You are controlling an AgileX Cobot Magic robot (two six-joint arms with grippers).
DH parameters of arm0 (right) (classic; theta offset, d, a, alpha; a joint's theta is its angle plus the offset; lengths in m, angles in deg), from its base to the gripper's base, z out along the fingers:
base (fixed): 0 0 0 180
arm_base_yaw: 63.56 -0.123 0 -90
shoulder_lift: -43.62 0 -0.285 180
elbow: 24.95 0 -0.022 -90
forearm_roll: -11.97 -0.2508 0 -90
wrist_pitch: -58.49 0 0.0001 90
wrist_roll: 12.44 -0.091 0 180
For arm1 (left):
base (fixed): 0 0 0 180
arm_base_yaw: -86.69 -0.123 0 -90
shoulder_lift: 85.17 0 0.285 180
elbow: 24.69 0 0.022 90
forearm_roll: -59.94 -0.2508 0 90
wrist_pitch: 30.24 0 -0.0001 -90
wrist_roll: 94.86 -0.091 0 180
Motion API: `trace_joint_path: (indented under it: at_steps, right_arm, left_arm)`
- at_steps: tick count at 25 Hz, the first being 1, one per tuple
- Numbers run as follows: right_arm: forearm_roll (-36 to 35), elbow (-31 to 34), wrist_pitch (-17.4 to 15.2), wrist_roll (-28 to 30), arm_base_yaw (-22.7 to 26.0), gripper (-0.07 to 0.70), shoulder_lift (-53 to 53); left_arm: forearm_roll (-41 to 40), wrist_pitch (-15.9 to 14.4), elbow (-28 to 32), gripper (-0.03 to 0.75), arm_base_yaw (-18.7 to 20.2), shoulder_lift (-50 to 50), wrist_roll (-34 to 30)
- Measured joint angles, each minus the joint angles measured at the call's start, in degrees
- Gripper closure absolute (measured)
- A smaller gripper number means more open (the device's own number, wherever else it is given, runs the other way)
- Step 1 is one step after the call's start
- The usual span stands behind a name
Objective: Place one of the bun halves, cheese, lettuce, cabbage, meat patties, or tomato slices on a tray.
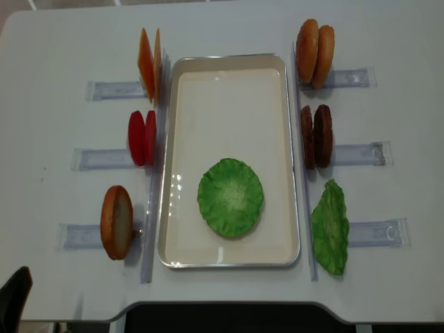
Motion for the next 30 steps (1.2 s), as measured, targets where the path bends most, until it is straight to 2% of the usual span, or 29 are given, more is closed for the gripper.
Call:
trace_joint_path:
  at_steps: [5, 10, 14, 19, 30]
  right_arm:
    - [-0.23, 3.0, 1.64, 0.11, 0.0, 0.153, 6.73]
    - [-0.62, 3.2, 2.55, 0.17, 0.0, 0.153, 11.88]
    - [-1.51, 4.66, 2.98, 1.23, 0.0, 0.153, 12.04]
    - [-5.76, 5.13, 3.37, 5.18, -0.07, 0.153, 12.14]
    - [-6.65, 5.24, 3.78, 5.6, -1.2, 0.153, 12.14]
  left_arm:
    - [0.0, 0.0, 0.0, 0.024, 0.0, 0.0, 0.0]
    - [0.0, 0.0, 0.0, 0.024, 0.0, 0.0, 0.0]
    - [0.02, 0.0, 0.0, 0.024, 0.0, 0.0, 0.0]
    - [0.02, 0.0, 0.0, 0.024, 0.0, 0.0, 0.0]
    - [0.02, 0.0, 0.0, 0.024, 0.0, 0.0, 0.0]
